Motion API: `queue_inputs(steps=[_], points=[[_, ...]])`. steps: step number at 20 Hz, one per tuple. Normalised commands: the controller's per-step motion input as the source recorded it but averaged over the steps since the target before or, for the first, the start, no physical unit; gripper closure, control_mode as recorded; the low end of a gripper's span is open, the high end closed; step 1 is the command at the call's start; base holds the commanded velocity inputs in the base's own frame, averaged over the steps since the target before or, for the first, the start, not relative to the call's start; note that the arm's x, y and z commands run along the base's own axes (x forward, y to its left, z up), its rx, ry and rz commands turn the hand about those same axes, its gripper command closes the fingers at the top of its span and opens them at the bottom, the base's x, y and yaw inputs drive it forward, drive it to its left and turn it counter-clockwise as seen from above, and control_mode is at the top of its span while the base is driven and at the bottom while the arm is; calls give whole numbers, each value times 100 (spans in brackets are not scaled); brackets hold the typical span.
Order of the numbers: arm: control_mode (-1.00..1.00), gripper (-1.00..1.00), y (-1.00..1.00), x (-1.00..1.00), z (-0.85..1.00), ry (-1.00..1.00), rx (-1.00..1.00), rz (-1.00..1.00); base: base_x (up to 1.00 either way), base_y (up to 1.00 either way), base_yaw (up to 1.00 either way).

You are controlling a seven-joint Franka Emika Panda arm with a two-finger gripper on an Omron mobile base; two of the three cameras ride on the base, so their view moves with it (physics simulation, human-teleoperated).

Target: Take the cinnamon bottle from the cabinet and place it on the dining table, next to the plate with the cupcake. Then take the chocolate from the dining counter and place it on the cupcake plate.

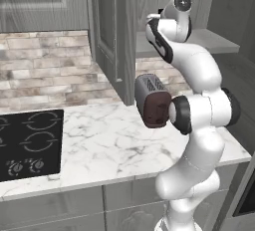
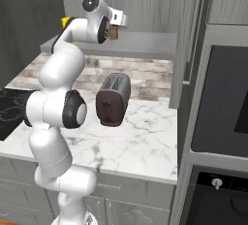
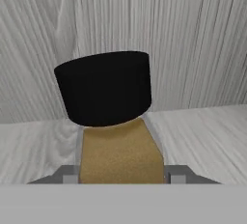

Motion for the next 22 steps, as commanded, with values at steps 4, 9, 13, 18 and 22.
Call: queue_inputs(steps=[4,9,13,18,22], points=[[-100,100,0,-100,-9,0,-1,0,0,0,0],[-100,100,1,-100,0,0,0,0,0,0,0],[-100,100,2,-100,9,-2,0,0,0,0,0],[-100,100,0,-100,13,-7,1,0,0,0,0],[-100,100,16,-100,11,-1,0,0,0,0,0]])
